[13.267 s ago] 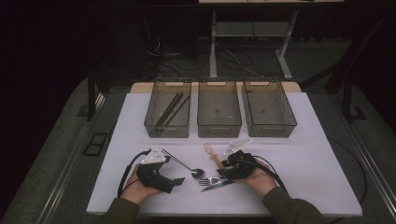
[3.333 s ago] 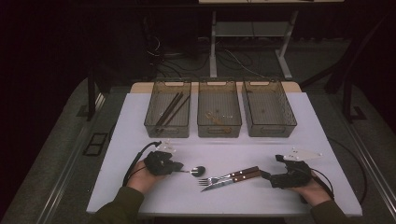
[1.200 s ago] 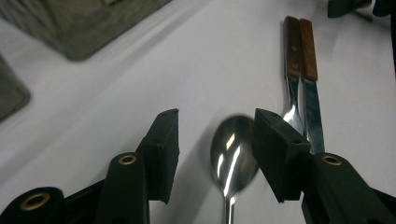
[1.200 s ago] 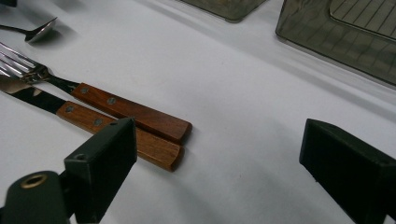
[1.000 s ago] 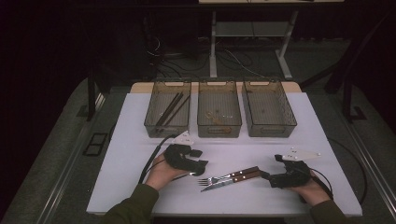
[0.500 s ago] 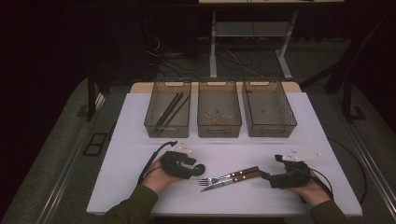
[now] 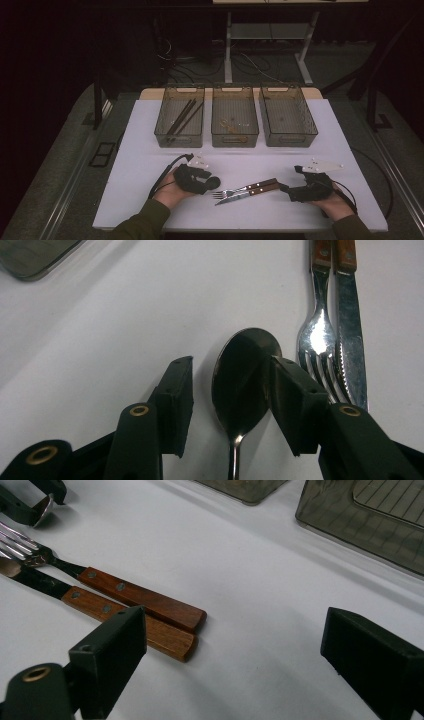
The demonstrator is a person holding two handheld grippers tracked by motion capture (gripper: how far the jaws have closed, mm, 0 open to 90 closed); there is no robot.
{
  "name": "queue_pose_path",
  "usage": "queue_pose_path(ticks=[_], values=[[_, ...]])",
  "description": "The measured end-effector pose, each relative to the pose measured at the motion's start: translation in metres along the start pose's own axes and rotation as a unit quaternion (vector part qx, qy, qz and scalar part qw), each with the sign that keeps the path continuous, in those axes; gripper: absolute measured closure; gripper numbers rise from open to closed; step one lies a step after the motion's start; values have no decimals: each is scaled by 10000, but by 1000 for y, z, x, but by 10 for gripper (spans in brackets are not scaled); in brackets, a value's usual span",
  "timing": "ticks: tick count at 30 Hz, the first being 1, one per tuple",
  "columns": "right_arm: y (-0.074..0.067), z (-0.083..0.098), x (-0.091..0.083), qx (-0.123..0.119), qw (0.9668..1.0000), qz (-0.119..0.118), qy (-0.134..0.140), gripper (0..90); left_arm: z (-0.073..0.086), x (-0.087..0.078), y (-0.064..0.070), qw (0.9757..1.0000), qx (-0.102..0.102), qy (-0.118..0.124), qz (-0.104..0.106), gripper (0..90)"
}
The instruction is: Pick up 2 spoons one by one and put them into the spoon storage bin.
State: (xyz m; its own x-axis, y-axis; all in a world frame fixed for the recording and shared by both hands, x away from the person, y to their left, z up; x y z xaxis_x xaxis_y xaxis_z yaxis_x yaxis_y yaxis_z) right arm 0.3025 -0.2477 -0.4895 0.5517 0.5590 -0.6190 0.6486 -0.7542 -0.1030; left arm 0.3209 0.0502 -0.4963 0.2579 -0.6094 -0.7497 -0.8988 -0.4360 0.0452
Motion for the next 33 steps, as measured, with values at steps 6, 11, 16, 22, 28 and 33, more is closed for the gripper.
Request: queue_pose_path(ticks=[6, 11, 16, 22, 28, 33], values=[[0, 0, 0, 4, 10000, 5, 5, 108, 0, 0, 6, 9999, 137, -73, 52, 628], [0, 0, 0, -4, 10000, 6, 4, 107, 1, -3, 5, 9997, 194, -167, 51, 686], [1, 0, 0, 6, 10000, 13, 9, 107, 0, -8, 5, 9997, 233, -117, 38, 780], [0, 0, 0, 1, 10000, 13, 5, 107, 0, -12, 9, 9993, 312, -91, 182, 860], [0, 0, 0, -6, 10000, 10, 9, 107, 0, -13, 9, 9991, 243, -93, 331, 887], [1, -1, -1, -2, 10000, 7, 2, 107, 0, -13, 8, 9992, 127, -67, 377, 888]])
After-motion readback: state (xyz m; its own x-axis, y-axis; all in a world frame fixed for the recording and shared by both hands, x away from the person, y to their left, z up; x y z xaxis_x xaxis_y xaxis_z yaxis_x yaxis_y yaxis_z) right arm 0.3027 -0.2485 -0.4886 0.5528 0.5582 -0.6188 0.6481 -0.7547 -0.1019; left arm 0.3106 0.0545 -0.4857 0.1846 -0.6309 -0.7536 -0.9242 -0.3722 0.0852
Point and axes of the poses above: each handheld gripper's, and its own axes: x roughly forward along the jaws, z roughly out of its underside, y roughly to its right, the point moved 7 cm from there along x, roughly forward along the jaws, and after that the axes turned 2 degrees about -z, right-handed, at the moved point
